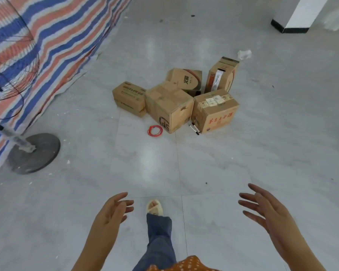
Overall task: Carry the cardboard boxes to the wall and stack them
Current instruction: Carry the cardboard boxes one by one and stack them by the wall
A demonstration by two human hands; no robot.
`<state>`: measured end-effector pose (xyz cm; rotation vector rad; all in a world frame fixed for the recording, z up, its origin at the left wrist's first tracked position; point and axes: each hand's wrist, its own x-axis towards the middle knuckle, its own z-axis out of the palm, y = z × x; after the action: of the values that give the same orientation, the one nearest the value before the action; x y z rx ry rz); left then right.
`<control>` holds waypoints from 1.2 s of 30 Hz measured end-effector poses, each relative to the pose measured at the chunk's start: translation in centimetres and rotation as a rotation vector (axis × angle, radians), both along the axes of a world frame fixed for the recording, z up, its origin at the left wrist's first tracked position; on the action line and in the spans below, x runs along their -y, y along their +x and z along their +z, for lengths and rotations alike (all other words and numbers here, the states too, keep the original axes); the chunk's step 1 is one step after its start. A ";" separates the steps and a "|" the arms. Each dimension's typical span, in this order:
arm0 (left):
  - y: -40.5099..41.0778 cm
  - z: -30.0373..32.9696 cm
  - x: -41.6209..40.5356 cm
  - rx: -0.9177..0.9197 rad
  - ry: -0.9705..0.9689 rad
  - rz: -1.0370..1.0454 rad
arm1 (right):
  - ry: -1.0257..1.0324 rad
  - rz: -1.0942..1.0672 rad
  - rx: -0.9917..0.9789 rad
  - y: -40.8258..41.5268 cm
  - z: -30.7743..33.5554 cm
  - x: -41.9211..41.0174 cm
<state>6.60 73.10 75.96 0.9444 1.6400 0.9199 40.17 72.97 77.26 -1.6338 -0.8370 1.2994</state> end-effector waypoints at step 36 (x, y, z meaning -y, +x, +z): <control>11.4 -6.5 -81.6 -0.037 -0.278 0.151 | -0.290 0.448 0.347 8.5 -6.9 -91.8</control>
<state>18.00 154.72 69.42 0.6578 1.8344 0.7526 48.63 164.73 70.40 -2.0139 -1.3333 1.5160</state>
